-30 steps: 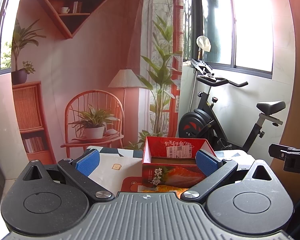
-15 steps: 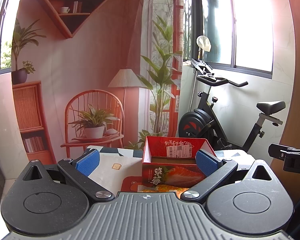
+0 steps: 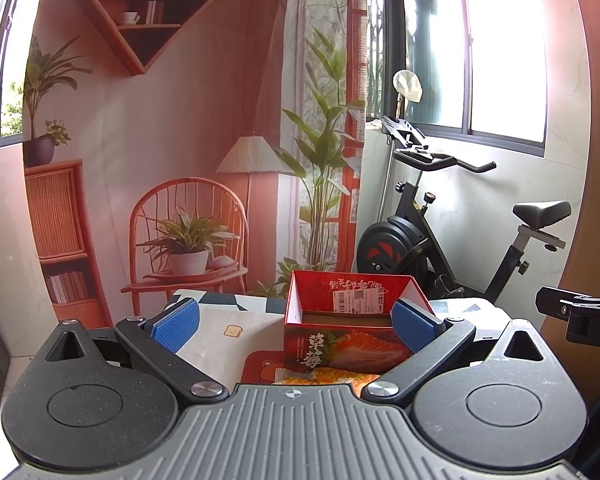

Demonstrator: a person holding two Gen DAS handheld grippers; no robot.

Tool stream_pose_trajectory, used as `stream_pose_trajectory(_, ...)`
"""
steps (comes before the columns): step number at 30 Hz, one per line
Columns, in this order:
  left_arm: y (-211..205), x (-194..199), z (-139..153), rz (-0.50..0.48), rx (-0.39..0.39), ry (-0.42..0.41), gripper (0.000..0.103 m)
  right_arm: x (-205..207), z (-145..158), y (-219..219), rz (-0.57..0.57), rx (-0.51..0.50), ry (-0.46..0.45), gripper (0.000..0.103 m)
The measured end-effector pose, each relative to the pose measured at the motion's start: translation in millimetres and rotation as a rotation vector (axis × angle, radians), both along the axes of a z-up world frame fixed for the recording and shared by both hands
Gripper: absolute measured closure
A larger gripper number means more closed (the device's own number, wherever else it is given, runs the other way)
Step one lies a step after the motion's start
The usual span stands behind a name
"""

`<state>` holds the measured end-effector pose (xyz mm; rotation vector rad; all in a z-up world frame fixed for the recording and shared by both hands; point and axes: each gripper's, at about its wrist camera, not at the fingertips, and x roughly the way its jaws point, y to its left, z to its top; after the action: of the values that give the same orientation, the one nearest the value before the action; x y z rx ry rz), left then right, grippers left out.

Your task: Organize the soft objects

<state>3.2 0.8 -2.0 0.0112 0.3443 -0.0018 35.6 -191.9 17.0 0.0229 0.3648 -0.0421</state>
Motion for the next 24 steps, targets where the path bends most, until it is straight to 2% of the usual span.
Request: stream_pose_trajectory(24, 0.9, 4.3, -3.8, 0.005, -0.007, 0.017, 0.0, -0.2, -4.7, 1.2, 0.023, 0.023, -0.01, 0.0)
